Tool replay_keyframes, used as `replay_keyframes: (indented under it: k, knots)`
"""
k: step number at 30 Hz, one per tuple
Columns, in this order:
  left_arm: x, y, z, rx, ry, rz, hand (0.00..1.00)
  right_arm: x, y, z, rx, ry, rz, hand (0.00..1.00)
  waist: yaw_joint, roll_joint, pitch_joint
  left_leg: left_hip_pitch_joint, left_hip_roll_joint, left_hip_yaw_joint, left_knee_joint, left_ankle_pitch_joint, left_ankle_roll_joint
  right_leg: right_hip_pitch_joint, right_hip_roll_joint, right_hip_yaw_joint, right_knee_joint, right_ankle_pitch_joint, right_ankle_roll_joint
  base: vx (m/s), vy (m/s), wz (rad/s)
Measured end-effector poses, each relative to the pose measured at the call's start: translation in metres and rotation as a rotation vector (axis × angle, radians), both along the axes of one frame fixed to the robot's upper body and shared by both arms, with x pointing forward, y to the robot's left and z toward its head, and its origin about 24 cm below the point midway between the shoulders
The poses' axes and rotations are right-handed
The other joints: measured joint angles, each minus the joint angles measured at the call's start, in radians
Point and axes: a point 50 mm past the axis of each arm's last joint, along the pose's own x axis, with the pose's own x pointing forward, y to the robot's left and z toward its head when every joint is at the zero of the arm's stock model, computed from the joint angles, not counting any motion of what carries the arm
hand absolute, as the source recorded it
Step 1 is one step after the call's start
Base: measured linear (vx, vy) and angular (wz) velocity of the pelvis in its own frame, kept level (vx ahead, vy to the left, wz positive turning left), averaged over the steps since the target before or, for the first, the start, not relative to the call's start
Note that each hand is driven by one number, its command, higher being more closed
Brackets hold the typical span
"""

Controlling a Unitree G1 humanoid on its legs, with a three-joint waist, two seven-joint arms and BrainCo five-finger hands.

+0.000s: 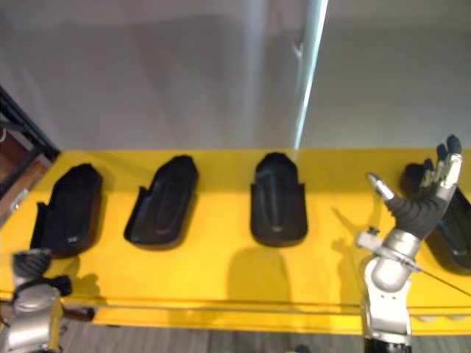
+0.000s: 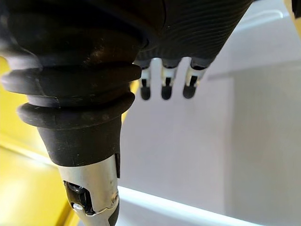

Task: Walk over and take plastic housings, then place them on the shelf

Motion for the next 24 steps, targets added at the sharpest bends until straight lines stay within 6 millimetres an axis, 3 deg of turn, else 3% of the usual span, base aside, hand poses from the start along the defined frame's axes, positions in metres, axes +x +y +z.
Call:
replay_keyframes:
  k: [6, 13, 19, 24]
  knots:
    - [-0.012, -0.026, 0.031, 0.020, -0.322, -0.097, 0.00, -0.004, 0.002, -0.005, 0.029, 0.007, -0.010, 0.00, 0.005, 0.019, 0.007, 0.002, 0.001, -0.009, 0.001, 0.000, 0.000, 0.015, 0.001, -0.009, -0.003, 0.000, 0.000, -0.02, 0.003, 0.05]
    - [-0.013, -0.040, 0.043, -0.063, -0.519, -0.278, 0.00, -0.004, 0.003, -0.007, 0.048, 0.006, -0.015, 0.00, 0.006, 0.006, 0.009, 0.002, 0.000, -0.013, 0.001, 0.000, 0.000, 0.018, 0.001, -0.012, -0.004, 0.000, 0.000, -0.01, 0.003, 0.01]
    - [0.004, -0.051, 0.024, -0.280, -0.480, -0.451, 0.00, -0.004, 0.004, -0.008, 0.037, 0.010, -0.022, 0.00, 0.003, -0.010, 0.015, 0.002, 0.000, -0.013, 0.000, 0.000, 0.000, 0.017, 0.001, -0.012, -0.004, 0.000, 0.000, 0.00, 0.000, 0.00]
    - [0.012, -0.037, -0.014, -0.385, -0.291, -0.425, 0.00, -0.004, 0.004, -0.008, 0.038, 0.012, -0.021, 0.00, -0.004, -0.013, 0.013, 0.002, 0.001, -0.002, -0.001, 0.000, 0.000, 0.008, 0.002, -0.005, -0.004, 0.001, 0.000, -0.01, 0.007, -0.04]
